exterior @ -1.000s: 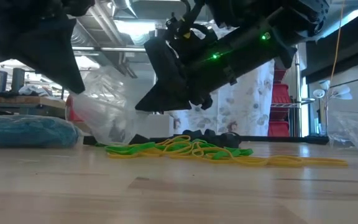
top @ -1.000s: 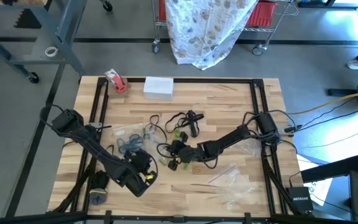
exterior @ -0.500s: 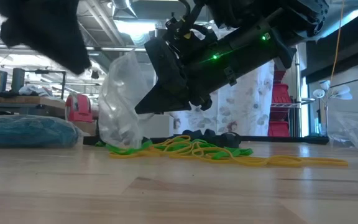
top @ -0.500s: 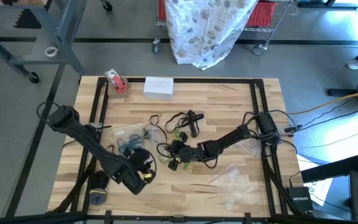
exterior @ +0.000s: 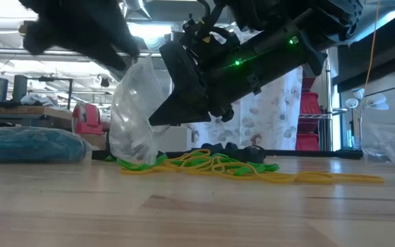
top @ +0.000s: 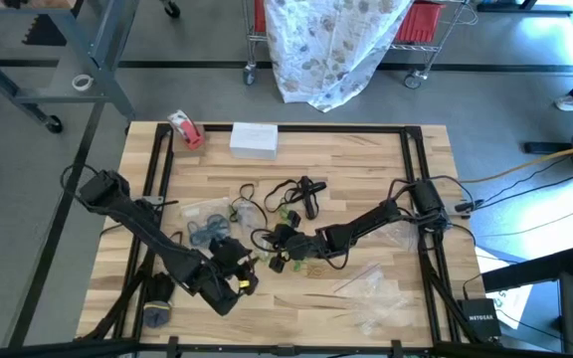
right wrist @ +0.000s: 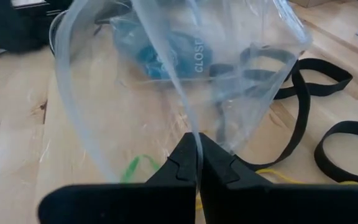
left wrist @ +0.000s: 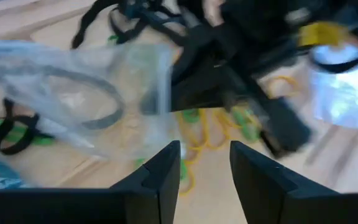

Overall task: Sort rubber bands
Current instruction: Open the transparent zip bag

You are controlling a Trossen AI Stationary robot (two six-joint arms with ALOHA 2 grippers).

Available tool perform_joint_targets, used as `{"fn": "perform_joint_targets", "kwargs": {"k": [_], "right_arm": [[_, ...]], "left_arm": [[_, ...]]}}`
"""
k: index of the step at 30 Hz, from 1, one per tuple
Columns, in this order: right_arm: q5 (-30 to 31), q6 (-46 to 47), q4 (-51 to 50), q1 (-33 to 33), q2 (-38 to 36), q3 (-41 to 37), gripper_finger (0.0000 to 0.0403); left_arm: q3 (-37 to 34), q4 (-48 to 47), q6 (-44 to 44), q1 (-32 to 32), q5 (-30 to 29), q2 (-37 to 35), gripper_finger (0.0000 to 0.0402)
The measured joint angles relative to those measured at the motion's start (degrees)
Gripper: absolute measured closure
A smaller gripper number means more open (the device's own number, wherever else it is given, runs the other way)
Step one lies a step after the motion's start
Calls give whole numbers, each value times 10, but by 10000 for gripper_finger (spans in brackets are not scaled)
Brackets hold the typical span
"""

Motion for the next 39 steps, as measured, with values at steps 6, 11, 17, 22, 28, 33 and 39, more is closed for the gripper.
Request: {"fn": "perform_joint_targets", "kwargs": {"k": [6,11,17,22,28,33,39], "right_arm": [[-4,0,-1,0,0,0,402],[-4,0,-2,0,0,0,402],[-5,0,-2,0,0,0,402],[-5,0,-4,0,0,0,402],[-5,0,-17,0,0,0,402],[0,3,-25,0,0,0,402],[1,3,-4,0,0,0,402]], "left_arm": [[-1,-21,-28,24,2,26,270],[0,-56,-19,44,7,29,270],[0,-67,1,75,-4,29,270],[-1,-87,47,99,14,29,285],[-11,-89,93,100,33,29,388],[-12,-112,95,90,117,27,399],[23,-126,80,66,203,11,401]]}}
